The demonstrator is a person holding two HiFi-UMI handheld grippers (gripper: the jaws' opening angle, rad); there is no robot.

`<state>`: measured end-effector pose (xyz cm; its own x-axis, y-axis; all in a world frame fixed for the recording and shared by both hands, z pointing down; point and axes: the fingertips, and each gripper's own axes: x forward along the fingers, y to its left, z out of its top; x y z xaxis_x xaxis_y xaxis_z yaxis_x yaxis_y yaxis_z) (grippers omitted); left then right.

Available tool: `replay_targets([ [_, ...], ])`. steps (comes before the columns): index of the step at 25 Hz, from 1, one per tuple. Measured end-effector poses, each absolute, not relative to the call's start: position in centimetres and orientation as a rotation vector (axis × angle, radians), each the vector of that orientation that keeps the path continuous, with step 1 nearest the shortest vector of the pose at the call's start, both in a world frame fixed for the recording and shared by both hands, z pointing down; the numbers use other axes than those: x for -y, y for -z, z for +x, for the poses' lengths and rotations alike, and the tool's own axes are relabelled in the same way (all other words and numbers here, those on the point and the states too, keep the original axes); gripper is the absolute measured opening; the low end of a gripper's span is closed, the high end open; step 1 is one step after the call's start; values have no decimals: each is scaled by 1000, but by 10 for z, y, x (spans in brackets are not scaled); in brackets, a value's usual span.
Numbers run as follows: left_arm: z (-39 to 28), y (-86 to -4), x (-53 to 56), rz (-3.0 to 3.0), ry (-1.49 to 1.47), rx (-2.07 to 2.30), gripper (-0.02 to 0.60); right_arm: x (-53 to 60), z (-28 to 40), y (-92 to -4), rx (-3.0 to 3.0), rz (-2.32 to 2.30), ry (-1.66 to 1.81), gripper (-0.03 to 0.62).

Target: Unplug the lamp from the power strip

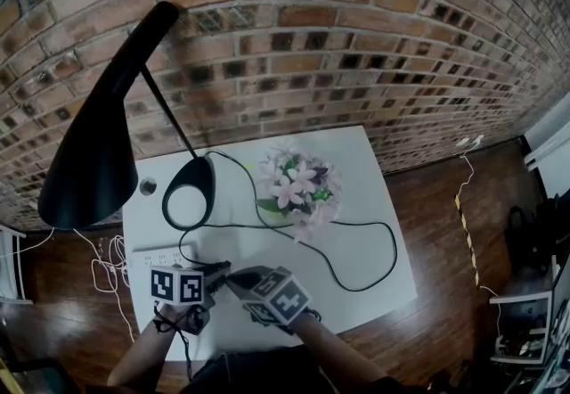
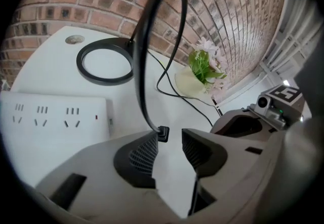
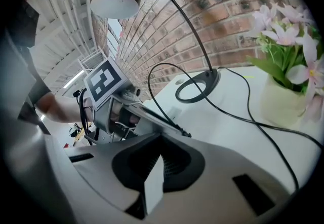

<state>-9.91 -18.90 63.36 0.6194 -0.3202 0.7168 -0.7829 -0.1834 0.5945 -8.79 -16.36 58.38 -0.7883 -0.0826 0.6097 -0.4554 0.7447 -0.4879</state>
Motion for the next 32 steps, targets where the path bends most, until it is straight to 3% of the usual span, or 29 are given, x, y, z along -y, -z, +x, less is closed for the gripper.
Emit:
replay_targets([
  [19, -118, -640, 123, 1744, -576, 882, 170, 131, -94, -596, 2327, 380, -792, -6],
  [32, -181, -620, 103, 1818, -678, 1206, 170, 95, -122, -591, 2325, 288, -712, -6],
])
